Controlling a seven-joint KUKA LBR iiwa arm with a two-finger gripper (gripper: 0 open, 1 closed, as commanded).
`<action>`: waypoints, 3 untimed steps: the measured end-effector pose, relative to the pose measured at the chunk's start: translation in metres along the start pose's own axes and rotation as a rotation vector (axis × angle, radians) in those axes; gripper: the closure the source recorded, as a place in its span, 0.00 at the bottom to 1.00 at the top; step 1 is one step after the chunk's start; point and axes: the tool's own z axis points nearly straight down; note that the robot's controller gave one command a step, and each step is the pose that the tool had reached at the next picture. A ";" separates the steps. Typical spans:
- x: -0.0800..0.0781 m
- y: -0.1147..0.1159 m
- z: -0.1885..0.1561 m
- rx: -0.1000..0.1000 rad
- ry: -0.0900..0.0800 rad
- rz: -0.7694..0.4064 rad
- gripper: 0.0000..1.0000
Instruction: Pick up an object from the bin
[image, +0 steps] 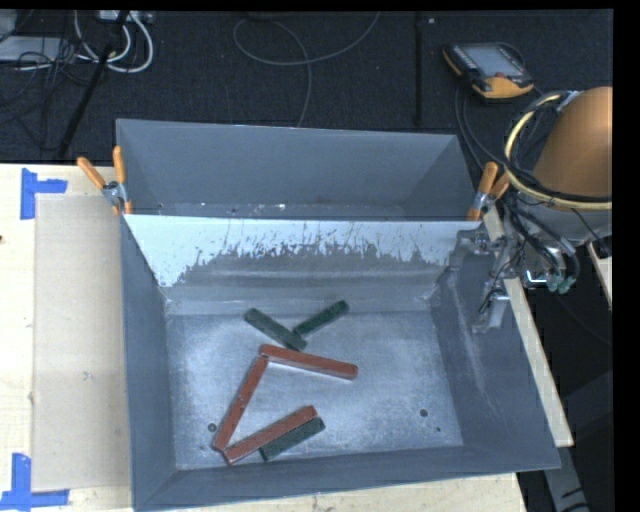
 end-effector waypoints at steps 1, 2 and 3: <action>-0.001 0.001 -0.005 0.001 -0.007 -0.003 0.00; -0.001 0.010 0.011 0.006 -0.019 -0.020 0.00; 0.030 0.038 0.083 0.000 -0.010 0.070 0.00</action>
Offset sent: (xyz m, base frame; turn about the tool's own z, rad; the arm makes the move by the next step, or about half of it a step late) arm -0.0132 0.0795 -0.1182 -0.1307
